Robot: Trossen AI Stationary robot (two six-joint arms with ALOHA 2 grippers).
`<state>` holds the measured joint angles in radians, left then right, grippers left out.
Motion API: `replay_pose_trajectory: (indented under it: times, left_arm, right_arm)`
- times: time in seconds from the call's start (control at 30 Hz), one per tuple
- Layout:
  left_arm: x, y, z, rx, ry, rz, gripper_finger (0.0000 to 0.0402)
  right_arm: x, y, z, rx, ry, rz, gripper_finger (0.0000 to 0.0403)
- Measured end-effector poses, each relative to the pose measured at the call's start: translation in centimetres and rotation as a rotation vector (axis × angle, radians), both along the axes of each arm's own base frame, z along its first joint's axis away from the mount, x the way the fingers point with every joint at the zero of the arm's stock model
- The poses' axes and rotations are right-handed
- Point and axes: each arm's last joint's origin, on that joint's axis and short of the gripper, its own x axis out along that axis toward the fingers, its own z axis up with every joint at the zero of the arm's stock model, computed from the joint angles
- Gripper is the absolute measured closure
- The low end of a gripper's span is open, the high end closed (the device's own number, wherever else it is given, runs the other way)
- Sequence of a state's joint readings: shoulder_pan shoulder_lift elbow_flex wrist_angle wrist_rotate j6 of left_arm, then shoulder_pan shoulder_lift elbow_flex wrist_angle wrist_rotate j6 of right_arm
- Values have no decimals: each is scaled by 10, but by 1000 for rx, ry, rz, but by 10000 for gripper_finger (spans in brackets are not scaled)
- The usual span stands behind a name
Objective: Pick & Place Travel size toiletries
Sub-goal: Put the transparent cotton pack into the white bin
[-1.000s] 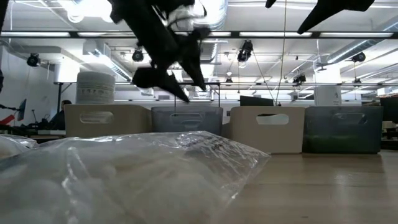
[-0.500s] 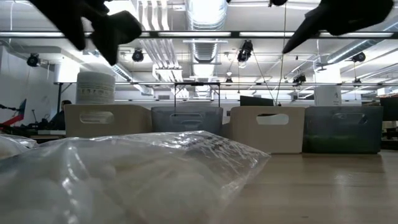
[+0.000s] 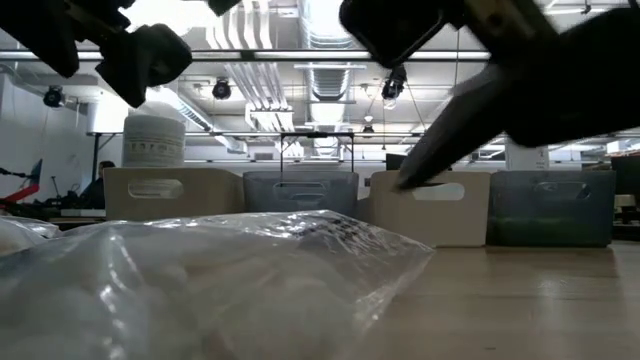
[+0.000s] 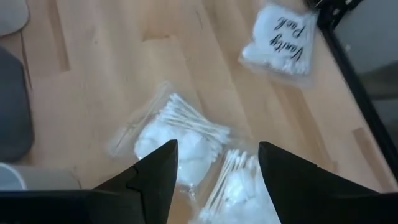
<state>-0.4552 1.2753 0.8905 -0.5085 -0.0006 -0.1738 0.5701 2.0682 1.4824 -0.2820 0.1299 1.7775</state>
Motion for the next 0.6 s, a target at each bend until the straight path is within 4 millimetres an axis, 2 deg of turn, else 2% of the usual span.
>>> replay_pose_trajectory:
  times: [0.13, 0.27, 0.6]
  left_arm:
    - [-13, 4, -2, -52, -30, 30, 174]
    - [-26, 9, -2, -130, -48, 93, 174]
    - [-44, 19, 0, -209, -93, 162, 174]
  right_arm:
    - [12, 0, -15, -61, 4, 71, 39]
    - [21, -1, -20, -46, 11, 150, 39]
    - [26, -1, -23, -108, -57, 264, 39]
